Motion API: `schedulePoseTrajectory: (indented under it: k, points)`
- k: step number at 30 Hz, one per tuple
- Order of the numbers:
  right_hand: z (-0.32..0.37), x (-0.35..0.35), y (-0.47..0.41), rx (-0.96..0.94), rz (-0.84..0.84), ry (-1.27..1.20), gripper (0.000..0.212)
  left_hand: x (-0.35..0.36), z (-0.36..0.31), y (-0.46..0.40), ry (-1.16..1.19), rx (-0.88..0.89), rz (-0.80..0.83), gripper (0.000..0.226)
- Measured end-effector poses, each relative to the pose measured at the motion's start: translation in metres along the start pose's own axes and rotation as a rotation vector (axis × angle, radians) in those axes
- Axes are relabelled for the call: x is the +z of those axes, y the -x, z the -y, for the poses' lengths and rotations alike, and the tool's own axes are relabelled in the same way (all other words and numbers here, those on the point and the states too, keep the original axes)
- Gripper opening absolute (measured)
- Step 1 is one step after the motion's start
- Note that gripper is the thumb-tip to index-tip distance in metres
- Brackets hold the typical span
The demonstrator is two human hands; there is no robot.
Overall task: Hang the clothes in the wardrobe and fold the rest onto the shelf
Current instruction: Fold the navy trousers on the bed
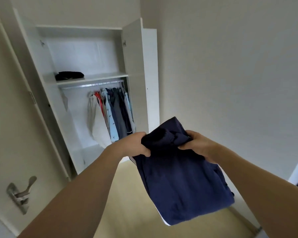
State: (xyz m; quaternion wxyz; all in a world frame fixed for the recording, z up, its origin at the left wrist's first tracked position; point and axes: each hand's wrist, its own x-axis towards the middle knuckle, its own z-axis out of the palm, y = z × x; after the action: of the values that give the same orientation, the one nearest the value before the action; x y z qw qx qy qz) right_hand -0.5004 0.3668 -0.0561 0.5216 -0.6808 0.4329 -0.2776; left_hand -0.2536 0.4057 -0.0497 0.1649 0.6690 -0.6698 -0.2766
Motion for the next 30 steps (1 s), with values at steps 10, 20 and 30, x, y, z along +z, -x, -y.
schedulePoseTrajectory:
  k: [10, 20, 30]
  points:
    - [0.047, 0.021, -0.229, -0.151, 0.094, -0.017, 0.028, -0.135, 0.054, -0.157, -0.129, -0.052, -0.071, 0.027]
    - [0.093, 0.063, -0.43, -0.212, -0.024, -0.164, 0.018, -0.258, 0.135, -0.279, -0.215, -0.065, -0.235, 0.042]
    - [0.152, 0.138, -0.62, -0.237, -0.029, -0.222, 0.026, -0.389, 0.251, -0.379, -0.036, -0.053, -0.33, 0.032]
